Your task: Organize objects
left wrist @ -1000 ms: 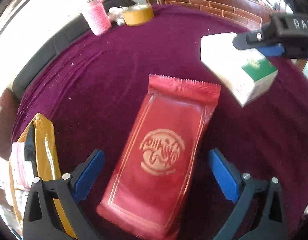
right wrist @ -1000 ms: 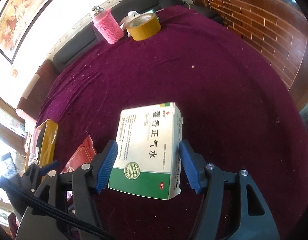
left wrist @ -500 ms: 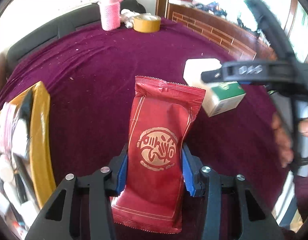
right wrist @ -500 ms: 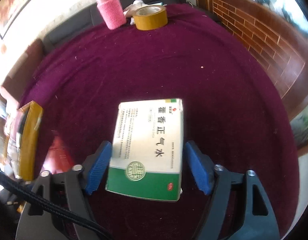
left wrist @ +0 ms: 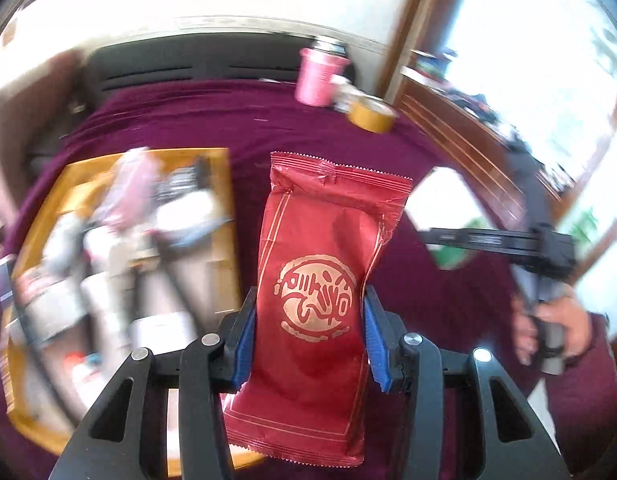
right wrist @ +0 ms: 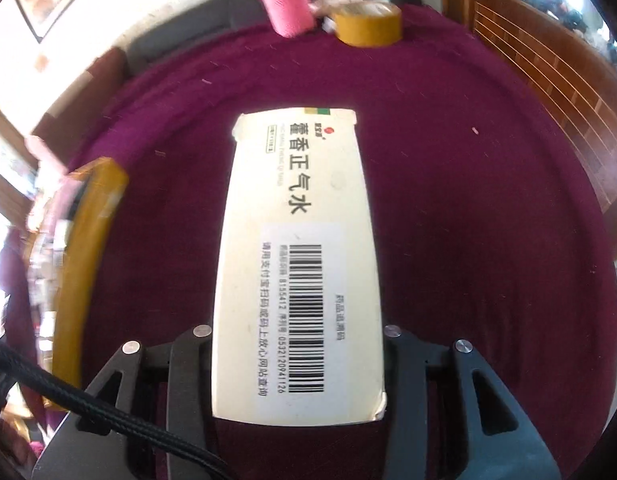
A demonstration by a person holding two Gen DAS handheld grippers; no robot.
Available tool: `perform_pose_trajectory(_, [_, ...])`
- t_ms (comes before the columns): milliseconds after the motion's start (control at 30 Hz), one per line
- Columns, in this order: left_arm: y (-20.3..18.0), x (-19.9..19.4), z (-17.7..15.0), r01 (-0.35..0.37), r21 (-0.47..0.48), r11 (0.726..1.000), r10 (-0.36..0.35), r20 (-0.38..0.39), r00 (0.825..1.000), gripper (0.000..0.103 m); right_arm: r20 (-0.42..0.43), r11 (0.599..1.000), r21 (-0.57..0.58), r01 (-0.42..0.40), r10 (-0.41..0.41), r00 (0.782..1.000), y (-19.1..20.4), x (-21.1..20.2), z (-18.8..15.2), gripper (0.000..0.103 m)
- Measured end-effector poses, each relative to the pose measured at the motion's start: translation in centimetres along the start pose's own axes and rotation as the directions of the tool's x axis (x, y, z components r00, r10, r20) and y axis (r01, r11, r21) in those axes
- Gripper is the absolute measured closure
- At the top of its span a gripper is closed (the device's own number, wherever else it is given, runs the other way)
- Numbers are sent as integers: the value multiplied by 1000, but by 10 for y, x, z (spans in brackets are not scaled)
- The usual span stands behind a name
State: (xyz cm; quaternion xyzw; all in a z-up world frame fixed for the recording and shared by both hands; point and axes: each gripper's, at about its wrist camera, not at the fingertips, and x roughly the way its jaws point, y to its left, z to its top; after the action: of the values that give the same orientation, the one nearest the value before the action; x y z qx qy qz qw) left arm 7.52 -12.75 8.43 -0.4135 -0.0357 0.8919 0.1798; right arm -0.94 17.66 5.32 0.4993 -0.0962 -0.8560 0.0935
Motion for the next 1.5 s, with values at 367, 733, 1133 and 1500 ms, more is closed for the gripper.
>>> perform_pose_trajectory(367, [113,-8,-27,-242,-255,936,235,-56,970,61,-139,908,-152,-391,372,918,155,-13,1,63])
perform_pose_trajectory(733, [128,-30,-33,-190,-315,930,225,76,971,54,-225,923,-186,-338,295,929,228,40,-4,55])
perform_pose_trajectory(1133, [135,-79,-26,-230,-379,897,343,267,900,33,-63,931,-199,-307,301,952,236,7,5,38])
perform_pose_trajectory(1500, [124,-100,-17,-467,-417,779,597,268,756,12,-7,923,-189,-335,340,940,220,-9,0,32])
